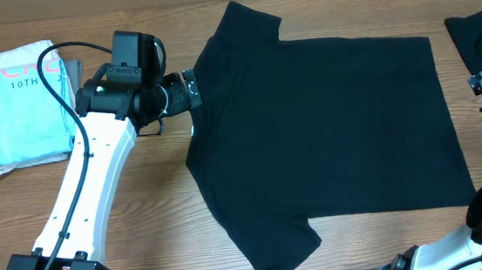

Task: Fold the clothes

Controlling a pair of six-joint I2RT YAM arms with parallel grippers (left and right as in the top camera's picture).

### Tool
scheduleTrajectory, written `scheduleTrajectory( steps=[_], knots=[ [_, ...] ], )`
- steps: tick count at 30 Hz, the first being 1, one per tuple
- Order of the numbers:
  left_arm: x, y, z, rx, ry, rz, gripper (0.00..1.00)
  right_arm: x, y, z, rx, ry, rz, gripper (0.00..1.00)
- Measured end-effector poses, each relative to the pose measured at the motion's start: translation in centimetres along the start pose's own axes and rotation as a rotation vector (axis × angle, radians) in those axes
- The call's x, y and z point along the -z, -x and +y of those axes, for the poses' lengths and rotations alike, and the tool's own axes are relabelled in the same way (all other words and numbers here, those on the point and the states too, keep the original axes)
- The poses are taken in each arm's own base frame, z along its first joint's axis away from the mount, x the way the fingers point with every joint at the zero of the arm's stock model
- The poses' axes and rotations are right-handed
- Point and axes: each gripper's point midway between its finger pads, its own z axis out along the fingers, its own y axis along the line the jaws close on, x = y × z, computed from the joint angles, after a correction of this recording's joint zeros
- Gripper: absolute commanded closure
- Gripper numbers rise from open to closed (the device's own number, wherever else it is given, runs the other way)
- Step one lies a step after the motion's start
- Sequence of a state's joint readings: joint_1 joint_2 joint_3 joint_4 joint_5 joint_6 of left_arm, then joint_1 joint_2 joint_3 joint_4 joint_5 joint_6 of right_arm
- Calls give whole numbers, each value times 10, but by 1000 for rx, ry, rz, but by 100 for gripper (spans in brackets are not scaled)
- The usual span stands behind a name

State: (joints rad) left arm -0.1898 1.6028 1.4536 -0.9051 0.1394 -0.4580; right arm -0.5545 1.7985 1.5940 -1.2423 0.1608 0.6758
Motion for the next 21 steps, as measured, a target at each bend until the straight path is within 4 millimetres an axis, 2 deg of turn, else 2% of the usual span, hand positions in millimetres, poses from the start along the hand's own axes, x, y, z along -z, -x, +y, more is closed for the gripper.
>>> scheduleTrajectory(
  steps=[3,7,8,9,10,11,14,17,19,21],
  knots=[
    [0,10,-6,-7,-24,-42,0,0,0,0,4,1,0,0],
    [0,14,-8,-9,-32,-58,0,0,0,0,8,2,2,0],
    [0,15,-9,-10,-36,-59,14,0,0,0,8,3,3,0],
    [1,17,-12,-15,-55,-69,44,0,0,1,9,3,3,0],
    [1,21,-15,-17,-69,-81,82,0,0,0,9,3,3,0],
    [1,26,-21,-34,-94,-104,96,0,0,1,11,4,3,0],
    [4,42,-44,-85,-164,-179,96,0,0,1,11,4,3,0],
    [4,47,-67,-137,-217,-219,96,0,0,0,14,3,3,0],
    [-3,46,-77,-156,-231,-213,97,0,0,1,14,4,3,0],
    [-18,50,-84,-163,-227,-183,96,0,0,0,14,3,3,0]
  ],
)
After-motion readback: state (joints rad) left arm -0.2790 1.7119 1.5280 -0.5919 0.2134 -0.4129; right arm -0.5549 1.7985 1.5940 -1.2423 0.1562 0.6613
